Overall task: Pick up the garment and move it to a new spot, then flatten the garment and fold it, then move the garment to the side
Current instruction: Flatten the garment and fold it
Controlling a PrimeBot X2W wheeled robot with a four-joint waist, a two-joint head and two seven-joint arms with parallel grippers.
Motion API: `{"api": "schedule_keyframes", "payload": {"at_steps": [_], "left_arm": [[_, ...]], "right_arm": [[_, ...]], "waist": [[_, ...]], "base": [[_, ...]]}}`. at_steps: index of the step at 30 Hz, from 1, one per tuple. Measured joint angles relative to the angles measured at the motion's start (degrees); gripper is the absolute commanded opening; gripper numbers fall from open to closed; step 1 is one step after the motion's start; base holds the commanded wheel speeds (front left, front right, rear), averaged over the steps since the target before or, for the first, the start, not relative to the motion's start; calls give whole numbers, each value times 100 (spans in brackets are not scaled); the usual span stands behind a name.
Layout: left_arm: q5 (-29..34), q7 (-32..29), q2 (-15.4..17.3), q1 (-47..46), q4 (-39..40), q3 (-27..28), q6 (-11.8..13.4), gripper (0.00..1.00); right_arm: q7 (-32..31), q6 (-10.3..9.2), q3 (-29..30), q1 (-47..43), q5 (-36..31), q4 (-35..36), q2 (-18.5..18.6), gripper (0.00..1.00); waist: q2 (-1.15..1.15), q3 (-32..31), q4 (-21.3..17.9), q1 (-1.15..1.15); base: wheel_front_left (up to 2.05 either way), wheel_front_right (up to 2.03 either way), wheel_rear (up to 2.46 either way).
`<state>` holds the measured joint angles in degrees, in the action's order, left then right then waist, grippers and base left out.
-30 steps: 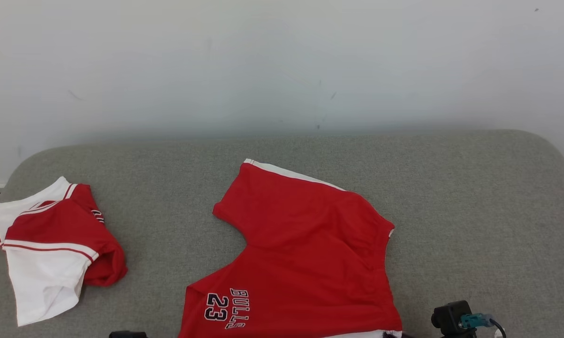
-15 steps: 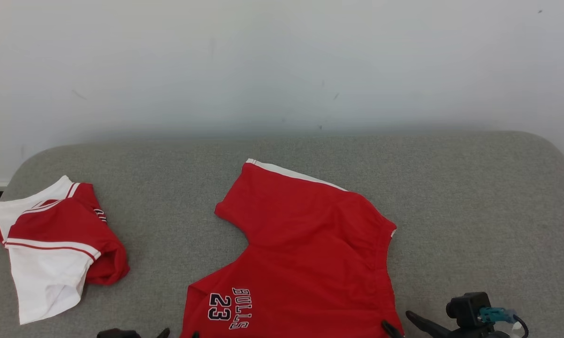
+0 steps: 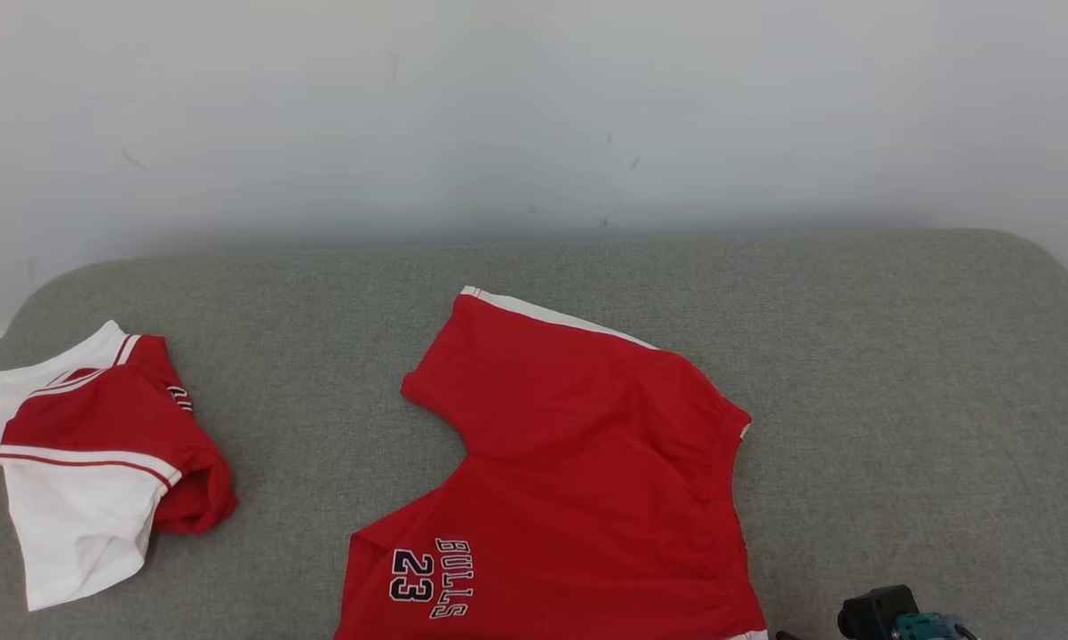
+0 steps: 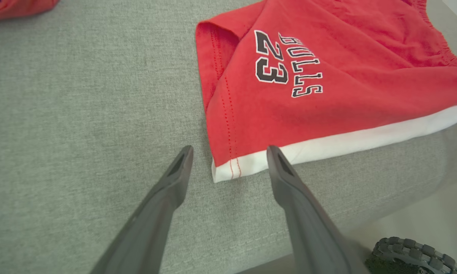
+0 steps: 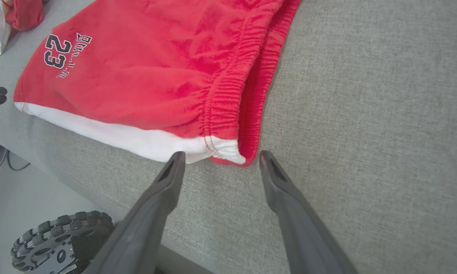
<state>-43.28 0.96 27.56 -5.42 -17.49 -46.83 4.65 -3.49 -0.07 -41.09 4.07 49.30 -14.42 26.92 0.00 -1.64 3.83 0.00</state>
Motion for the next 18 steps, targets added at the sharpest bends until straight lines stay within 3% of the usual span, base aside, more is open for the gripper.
{"api": "schedule_keyframes", "payload": {"at_steps": [5,18], "left_arm": [[-13,-167,-79,-55,-49,-7,37,100],[-36,-531,-167,-226,-249,-99,29,100]], "right_arm": [[-129,-146,-77,26,-120,31,27,100],[-434,-303,-286,266,-378,62,9,100]], "waist": [[0,68,23,0],[0,194,49,0]], "base": [[0,0,0],[0,0,0]]}}
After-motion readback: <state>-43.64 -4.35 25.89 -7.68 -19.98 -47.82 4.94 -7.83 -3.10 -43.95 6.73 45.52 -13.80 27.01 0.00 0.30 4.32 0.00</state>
